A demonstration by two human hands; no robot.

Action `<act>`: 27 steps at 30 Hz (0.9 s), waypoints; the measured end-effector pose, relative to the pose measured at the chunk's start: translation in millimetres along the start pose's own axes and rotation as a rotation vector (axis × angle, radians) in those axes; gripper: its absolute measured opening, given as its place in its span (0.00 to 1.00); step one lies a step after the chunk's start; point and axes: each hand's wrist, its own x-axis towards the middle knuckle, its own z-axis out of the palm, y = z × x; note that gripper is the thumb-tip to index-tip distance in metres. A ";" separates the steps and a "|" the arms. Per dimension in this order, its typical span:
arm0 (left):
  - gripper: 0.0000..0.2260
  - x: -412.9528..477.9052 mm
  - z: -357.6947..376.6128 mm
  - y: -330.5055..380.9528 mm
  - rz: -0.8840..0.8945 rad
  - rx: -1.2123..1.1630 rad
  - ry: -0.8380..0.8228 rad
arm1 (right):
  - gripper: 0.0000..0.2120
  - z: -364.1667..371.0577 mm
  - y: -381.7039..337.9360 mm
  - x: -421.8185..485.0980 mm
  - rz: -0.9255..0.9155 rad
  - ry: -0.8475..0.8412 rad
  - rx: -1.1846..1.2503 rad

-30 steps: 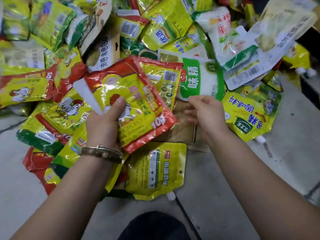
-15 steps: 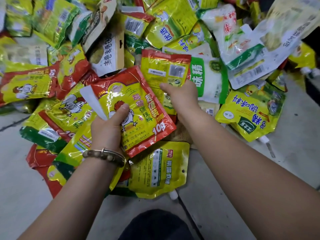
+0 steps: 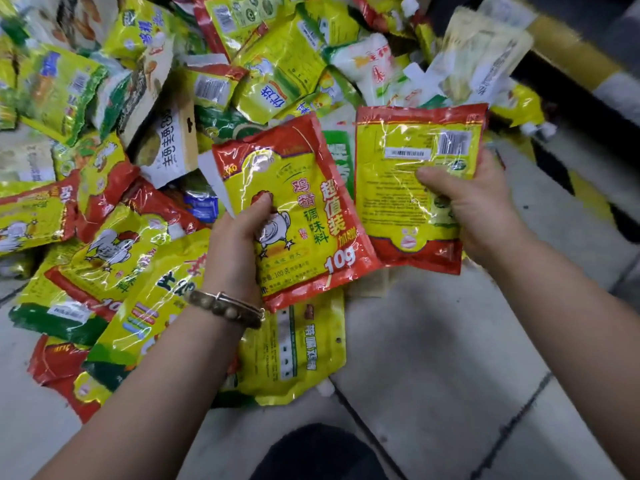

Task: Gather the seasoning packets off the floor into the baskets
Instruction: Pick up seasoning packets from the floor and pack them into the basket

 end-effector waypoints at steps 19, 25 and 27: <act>0.04 -145.6 220.2 118.7 0.441 0.345 -0.423 | 0.10 -180.2 -230.0 -65.0 -0.313 0.613 -0.107; 0.02 -199.0 300.7 116.7 0.306 0.294 -0.684 | 0.16 -274.6 -275.0 -104.0 -0.321 0.697 -0.254; 0.02 -217.1 327.5 107.4 0.251 0.334 -0.757 | 0.13 -315.0 -280.6 -123.9 -0.296 0.747 -0.322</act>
